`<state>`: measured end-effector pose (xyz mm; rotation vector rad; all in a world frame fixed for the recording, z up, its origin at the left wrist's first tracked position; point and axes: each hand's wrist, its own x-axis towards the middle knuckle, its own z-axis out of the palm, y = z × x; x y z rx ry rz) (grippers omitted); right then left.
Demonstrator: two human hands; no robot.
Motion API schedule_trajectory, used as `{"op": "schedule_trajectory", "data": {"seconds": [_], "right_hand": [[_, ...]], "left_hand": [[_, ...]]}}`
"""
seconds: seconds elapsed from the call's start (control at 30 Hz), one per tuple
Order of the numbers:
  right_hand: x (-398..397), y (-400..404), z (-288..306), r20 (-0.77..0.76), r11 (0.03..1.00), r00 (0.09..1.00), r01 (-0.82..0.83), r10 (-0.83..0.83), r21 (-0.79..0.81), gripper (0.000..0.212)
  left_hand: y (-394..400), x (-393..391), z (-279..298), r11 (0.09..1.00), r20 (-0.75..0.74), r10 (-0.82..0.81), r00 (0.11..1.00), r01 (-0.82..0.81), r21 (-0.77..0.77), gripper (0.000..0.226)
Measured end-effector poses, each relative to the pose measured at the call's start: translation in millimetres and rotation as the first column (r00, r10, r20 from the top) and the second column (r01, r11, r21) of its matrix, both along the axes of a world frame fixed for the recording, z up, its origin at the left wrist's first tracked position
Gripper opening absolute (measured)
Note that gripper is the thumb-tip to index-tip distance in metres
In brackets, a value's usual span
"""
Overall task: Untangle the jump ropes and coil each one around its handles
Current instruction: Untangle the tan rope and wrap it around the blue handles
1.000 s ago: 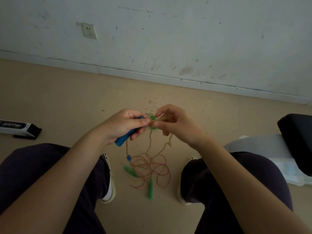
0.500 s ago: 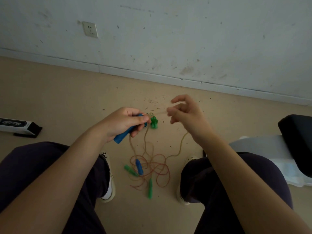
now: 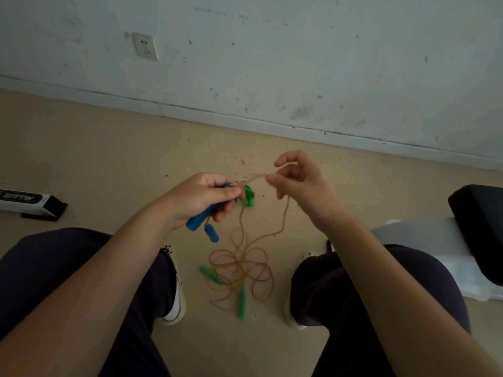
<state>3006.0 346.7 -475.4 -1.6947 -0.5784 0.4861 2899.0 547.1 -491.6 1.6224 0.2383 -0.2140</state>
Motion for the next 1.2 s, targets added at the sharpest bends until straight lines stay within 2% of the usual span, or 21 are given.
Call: {"op": "schedule_trajectory", "data": {"seconds": [0.07, 0.13, 0.23, 0.3, 0.37, 0.5, 0.6, 0.73, 0.83, 0.9, 1.0, 1.13, 1.2], "right_hand": [[-7.8, 5.4, -4.4, 0.009, 0.989, 0.991, -0.13, 0.131, -0.074, 0.024], [-14.3, 10.2, -9.3, 0.061, 0.972, 0.979, -0.184, 0.195, -0.147, 0.014], [-11.6, 10.6, -9.6, 0.099, 0.985, 0.989, -0.097, 0.112, -0.144, 0.006], [-6.3, 7.8, -6.9, 0.061, 0.998, 0.998, -0.01, 0.014, -0.058, 0.004], [-2.4, 4.9, -5.4, -0.007, 1.0, 1.0, 0.006, -0.006, 0.027, 0.007], [-7.1, 5.8, -6.0, -0.043, 0.985, 0.985, -0.171, 0.17, -0.02, 0.023], [-13.9, 10.8, -9.3, 0.028, 0.964, 0.969, -0.241, 0.245, -0.111, 0.015], [-10.5, 11.4, -9.0, 0.105, 0.989, 0.988, -0.103, 0.114, -0.111, 0.011], [-4.1, 7.0, -6.9, 0.061, 0.998, 0.996, 0.07, -0.07, -0.006, 0.01], [-2.6, 4.9, -4.7, 0.024, 0.994, 0.994, 0.105, -0.105, 0.005, 0.005], [-5.6, 6.3, -4.6, -0.018, 0.999, 0.999, 0.036, -0.037, -0.033, 0.01], [-11.5, 10.6, -8.7, -0.046, 0.978, 0.984, -0.177, 0.173, -0.113, 0.028], [-13.4, 10.9, -9.4, -0.071, 0.951, 0.964, -0.265, 0.257, -0.157, 0.028]], "left_hand": [[-5.0, 0.3, 1.0, 0.999, -0.008, -0.038, 0.999, 0.038, -0.002, 0.017], [-7.7, 0.9, 1.8, 0.998, -0.013, -0.067, 0.998, 0.067, -0.007, 0.017], [-6.8, 1.3, 2.6, 0.998, -0.002, -0.064, 0.998, 0.064, 0.006, 0.017], [-4.1, 1.0, 3.0, 0.999, 0.009, -0.05, 0.999, 0.05, 0.018, 0.017], [-2.0, 0.5, 3.0, 1.0, 0.011, -0.024, 1.0, 0.024, 0.018, 0.017], [-7.0, -0.9, 3.7, 1.0, 0.008, -0.017, 1.0, 0.017, 0.001, 0.017], [-12.1, -1.1, 4.7, 0.997, -0.006, -0.054, 0.999, 0.053, -0.059, 0.015], [-10.7, -1.3, 5.8, 0.994, -0.029, -0.068, 0.997, 0.065, -0.093, 0.017], [-7.9, -2.6, 7.2, 0.997, -0.016, -0.055, 0.998, 0.054, -0.055, 0.012], [-5.5, -3.2, 6.8, 0.998, -0.013, -0.049, 0.999, 0.048, -0.048, 0.015], [-5.6, -2.9, 6.3, 0.997, -0.003, -0.061, 0.998, 0.061, -0.038, 0.021], [-8.8, -3.2, 5.4, 0.993, -0.02, -0.114, 0.993, 0.114, -0.031, 0.029], [-9.3, -3.5, 5.4, 0.991, -0.021, -0.136, 0.991, 0.135, -0.024, 0.026]]}}
